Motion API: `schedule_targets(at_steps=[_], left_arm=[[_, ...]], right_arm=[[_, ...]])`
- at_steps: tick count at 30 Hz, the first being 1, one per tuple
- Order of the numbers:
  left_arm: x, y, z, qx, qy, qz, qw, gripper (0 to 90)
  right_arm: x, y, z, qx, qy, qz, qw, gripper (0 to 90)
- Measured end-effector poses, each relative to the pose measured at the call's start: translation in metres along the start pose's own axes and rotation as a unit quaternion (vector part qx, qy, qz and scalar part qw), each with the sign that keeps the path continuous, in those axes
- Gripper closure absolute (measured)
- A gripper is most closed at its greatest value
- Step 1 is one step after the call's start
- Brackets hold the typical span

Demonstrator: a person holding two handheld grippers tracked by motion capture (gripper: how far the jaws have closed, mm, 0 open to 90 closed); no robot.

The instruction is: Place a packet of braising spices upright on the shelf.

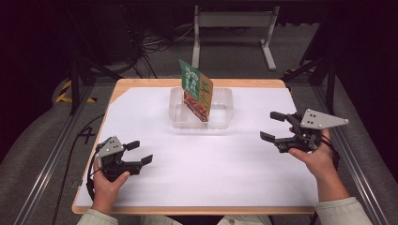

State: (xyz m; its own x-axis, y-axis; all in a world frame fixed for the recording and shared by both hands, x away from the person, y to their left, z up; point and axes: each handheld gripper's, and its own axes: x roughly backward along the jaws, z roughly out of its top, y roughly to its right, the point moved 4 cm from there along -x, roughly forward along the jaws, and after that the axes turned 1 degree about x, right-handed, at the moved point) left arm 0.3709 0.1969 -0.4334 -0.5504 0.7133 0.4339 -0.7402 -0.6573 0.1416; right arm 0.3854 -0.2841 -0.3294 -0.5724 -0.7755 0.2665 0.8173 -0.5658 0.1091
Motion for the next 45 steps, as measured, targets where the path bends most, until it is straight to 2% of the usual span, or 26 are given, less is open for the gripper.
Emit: schedule_targets(at_steps=[13,15,16,21,25,29,35,39,45], left_arm=[[0.001,0.002,0.0,-0.005,0.004,-0.014,0.9999,19.2],[0.001,0.002,0.0,-0.006,0.004,-0.016,0.9998,19.1],[0.001,0.002,0.0,-0.007,0.004,-0.016,0.9998,18.9],[0.002,0.002,-0.001,-0.006,0.004,-0.016,0.9998,18.5],[0.001,0.002,-0.001,-0.008,0.001,-0.015,0.9999,18.2],[0.001,0.003,-0.002,-0.007,0.004,-0.015,0.9999,17.4],[-0.002,0.003,-0.003,-0.01,0.005,-0.02,0.9997,15.7],[-0.003,0.002,-0.004,0.0,0.008,-0.028,0.9996,15.5],[-0.005,-0.001,-0.006,0.018,0.015,-0.034,0.9991,15.6]], right_arm=[[-0.009,-0.011,-0.053,-0.043,-0.035,0.009,0.9984,21.4],[-0.01,-0.011,-0.056,-0.045,-0.036,0.009,0.9983,21.4],[-0.011,-0.012,-0.063,-0.054,-0.04,0.009,0.9977,21.4],[-0.012,-0.012,-0.072,-0.063,-0.042,0.011,0.9971,21.4],[-0.012,-0.013,-0.082,-0.07,-0.05,0.008,0.9963,21.4],[-0.013,-0.014,-0.101,-0.078,-0.068,-0.002,0.9946,20.9],[-0.014,-0.013,-0.115,-0.081,-0.087,-0.013,0.9928,20.9],[-0.015,-0.012,-0.125,-0.079,-0.108,-0.023,0.9907,21.0],[-0.016,-0.009,-0.13,-0.086,-0.111,-0.025,0.9898,20.7]])
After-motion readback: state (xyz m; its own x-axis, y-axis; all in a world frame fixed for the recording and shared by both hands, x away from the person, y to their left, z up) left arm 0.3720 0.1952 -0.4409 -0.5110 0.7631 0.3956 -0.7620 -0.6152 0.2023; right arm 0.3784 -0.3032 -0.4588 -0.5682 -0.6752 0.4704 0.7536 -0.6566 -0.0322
